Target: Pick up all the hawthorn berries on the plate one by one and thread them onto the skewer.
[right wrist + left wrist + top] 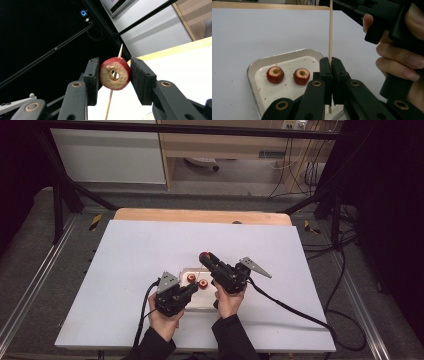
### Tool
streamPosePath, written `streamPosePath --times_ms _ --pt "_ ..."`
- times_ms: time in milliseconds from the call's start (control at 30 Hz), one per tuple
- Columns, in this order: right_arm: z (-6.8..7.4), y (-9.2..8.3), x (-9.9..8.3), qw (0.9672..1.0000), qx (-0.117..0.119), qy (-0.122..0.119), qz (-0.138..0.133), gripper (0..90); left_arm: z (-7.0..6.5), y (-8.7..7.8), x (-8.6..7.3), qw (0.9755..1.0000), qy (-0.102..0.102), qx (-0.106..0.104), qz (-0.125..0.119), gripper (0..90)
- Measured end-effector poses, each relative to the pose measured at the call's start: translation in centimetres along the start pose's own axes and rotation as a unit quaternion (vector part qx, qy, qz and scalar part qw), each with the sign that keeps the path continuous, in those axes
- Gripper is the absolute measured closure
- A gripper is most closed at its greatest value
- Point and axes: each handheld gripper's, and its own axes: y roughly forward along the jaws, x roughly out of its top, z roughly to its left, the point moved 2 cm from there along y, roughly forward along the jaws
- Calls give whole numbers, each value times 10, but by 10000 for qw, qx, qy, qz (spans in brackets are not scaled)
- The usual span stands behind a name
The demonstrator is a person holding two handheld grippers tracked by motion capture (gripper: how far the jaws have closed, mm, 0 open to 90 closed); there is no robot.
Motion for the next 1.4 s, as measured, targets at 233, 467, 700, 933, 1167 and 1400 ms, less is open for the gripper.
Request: streamPosePath --times_ms 233,467,700,933,1167,1400 --pt "0 1 -11 9995 61 86 291 611 3 1 7 10000 20 68 -12 884" --pt "1 0 -24 9983 105 70 567 611 7 5 11 9999 28 99 -2 884" --pt "1 -1 -26 9980 51 7 622 602 9 8 10 9998 157 75 43 882" --pt "2 -6 -16 9970 39 -276 728 462 23 2 4 9994 305 68 171 881" --pt "-6 -12 -4 9829 -219 -853 1618 258 47 -14 -10 9971 617 114 419 880" --pt "-19 -13 -8 9538 -471 -1571 2516 142 72 -32 -26 9957 663 203 615 880"
